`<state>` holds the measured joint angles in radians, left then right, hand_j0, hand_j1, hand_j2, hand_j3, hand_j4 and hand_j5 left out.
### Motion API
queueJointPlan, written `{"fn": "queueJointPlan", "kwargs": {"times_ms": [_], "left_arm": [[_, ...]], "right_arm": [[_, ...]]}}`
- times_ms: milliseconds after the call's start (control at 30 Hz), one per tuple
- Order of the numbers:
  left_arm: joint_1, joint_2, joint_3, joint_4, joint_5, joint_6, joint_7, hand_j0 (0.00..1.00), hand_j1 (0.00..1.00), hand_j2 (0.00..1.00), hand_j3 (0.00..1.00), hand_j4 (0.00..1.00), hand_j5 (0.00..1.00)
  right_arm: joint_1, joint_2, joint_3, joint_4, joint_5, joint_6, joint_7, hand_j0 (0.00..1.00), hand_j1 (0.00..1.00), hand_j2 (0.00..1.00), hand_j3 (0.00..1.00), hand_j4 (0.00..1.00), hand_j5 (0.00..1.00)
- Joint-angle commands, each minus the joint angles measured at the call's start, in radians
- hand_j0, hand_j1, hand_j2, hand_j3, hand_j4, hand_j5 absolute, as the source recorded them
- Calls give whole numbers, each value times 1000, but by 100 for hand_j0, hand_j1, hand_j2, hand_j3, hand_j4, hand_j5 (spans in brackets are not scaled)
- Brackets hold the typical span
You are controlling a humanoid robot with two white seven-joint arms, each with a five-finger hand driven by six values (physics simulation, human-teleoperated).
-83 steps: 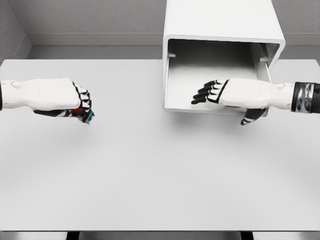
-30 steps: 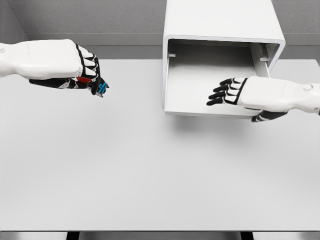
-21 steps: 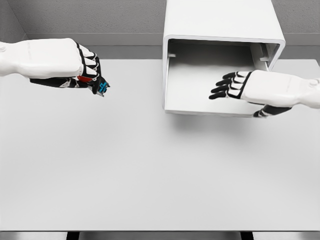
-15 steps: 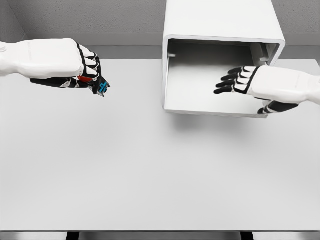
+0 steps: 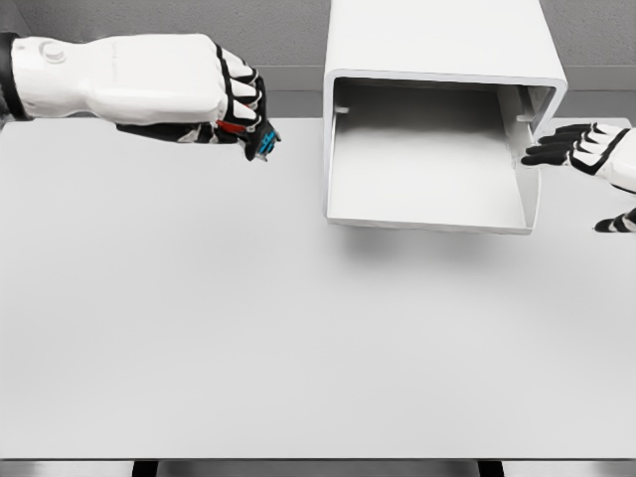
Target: Slide open multi-storey tabletop storage cabinets and put open load switch and slide close multi-storey tabletop storage cabinets
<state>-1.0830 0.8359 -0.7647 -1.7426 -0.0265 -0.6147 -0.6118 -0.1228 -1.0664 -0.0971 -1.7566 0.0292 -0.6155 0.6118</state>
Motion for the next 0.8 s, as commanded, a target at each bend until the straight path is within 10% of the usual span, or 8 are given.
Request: {"fn": "queueJointPlan", "kwargs": {"times_ms": [0, 133, 267, 567, 767], "left_arm": [[-2, -98, -2, 2, 4, 4, 1, 40, 40, 40, 40, 40, 40], [-32, -178, -4, 3, -9, 4, 1, 40, 40, 40, 40, 40, 40], [-87, -285, -61, 12, -79, 4, 1, 40, 40, 40, 40, 40, 40], [-115, -584, -122, 376, -363, 4, 1, 40, 40, 40, 40, 40, 40], [-115, -590, -143, 380, -365, 4, 1, 43, 43, 43, 43, 43, 43]], "right_arm": [[17, 3, -182, 0, -37, 5, -1, 100, 100, 100, 100, 100, 100], [190, 34, -338, 0, -37, 5, -1, 96, 96, 96, 96, 96, 96], [445, 189, -553, 0, -35, 5, -1, 55, 55, 55, 55, 55, 55], [546, 263, -377, 0, 43, 5, -1, 54, 54, 54, 54, 54, 54], [503, 207, -191, -3, 74, 5, -1, 53, 53, 53, 53, 53, 53]]}}
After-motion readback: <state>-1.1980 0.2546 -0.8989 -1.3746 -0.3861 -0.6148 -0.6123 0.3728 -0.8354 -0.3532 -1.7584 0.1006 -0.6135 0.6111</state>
